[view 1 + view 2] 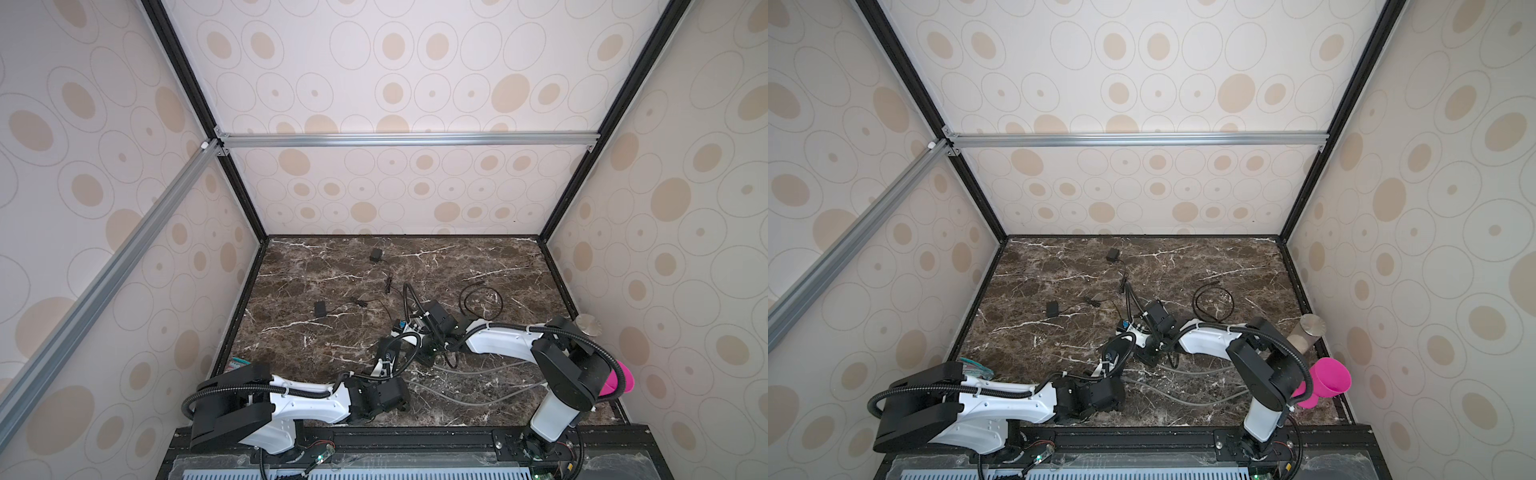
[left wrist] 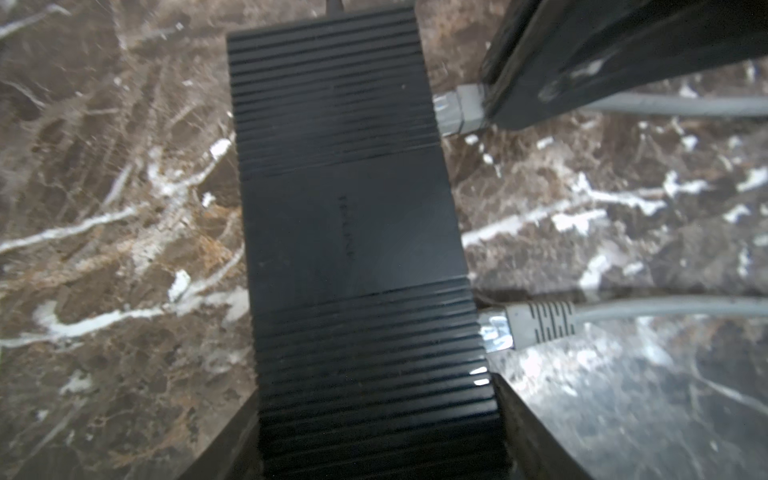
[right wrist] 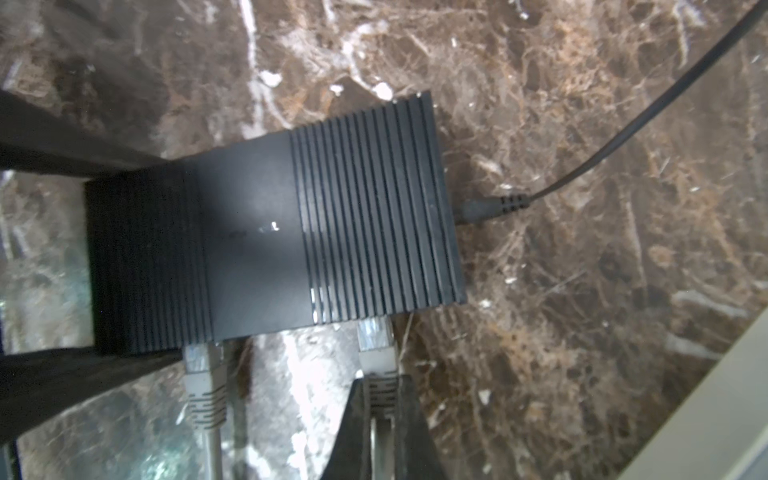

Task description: Insert the plug into the switch port

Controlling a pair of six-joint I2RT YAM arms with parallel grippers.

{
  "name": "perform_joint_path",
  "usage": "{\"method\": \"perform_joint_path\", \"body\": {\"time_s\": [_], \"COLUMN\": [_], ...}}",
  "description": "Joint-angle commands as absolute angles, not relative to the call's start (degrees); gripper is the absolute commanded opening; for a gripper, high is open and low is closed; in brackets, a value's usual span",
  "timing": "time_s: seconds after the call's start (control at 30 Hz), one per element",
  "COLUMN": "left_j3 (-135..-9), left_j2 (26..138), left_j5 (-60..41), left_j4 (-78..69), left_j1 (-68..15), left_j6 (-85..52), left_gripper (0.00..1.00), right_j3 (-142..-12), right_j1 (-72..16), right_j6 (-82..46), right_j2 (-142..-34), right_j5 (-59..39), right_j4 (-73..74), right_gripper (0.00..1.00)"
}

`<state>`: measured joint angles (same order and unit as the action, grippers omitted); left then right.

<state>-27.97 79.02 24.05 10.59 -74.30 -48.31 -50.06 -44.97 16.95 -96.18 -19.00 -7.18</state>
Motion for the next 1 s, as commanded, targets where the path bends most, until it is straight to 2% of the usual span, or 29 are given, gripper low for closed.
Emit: {"method": "perform_joint_path", "body": {"time_s": [0.0, 0.07, 0.13, 0.3, 0.57, 0.7, 0.87, 0.97], "left_j3": [-25.7, -26.1, -26.7, -29.2, -32.7, -32.8, -30.3, -30.9], "left_j2": [80.9, 80.9, 80.9, 77.6, 68.8, 61.8, 54.7, 56.7], "left_j5": [5.7, 5.7, 7.0, 10.2, 13.5, 14.9, 6.4, 3.4], "left_j4": [18.5, 18.3, 18.6, 21.5, 29.0, 30.1, 19.2, 13.5], "left_j1": [-77.0, -76.0, -75.1, -73.3, -71.4, -66.4, -55.0, -51.9], "left_j6": [-40.0, -39.6, -39.6, -40.4, -47.9, -50.3, -44.1, -37.7], "left_gripper": [0.59, 0.68, 0.82, 0.97, 0.98, 0.99, 0.98, 0.91], "right_j3": [-48.6, -46.6, -44.6, -40.9, -39.7, -38.4, -36.5, -36.1], "right_j1": [-46.1, -46.1, -46.1, -46.2, -46.2, -46.3, -47.8, -48.6], "right_j6": [16.3, 15.5, 14.3, 11.7, 8.3, 5.2, 2.2, 1.5], "right_j2": [-90.5, -89.1, -87.7, -86.2, -88.0, -88.9, -89.1, -89.3], "right_j5": [-20.8, -19.0, -17.4, -13.7, -8.3, -8.8, -8.4, -8.0], "right_j4": [8.3, 7.5, 7.0, 7.6, 6.1, 7.8, 10.1, 10.9], "right_gripper": [0.0, 0.0, 0.0, 0.0, 0.0, 0.0, 0.0, 0.0]}}
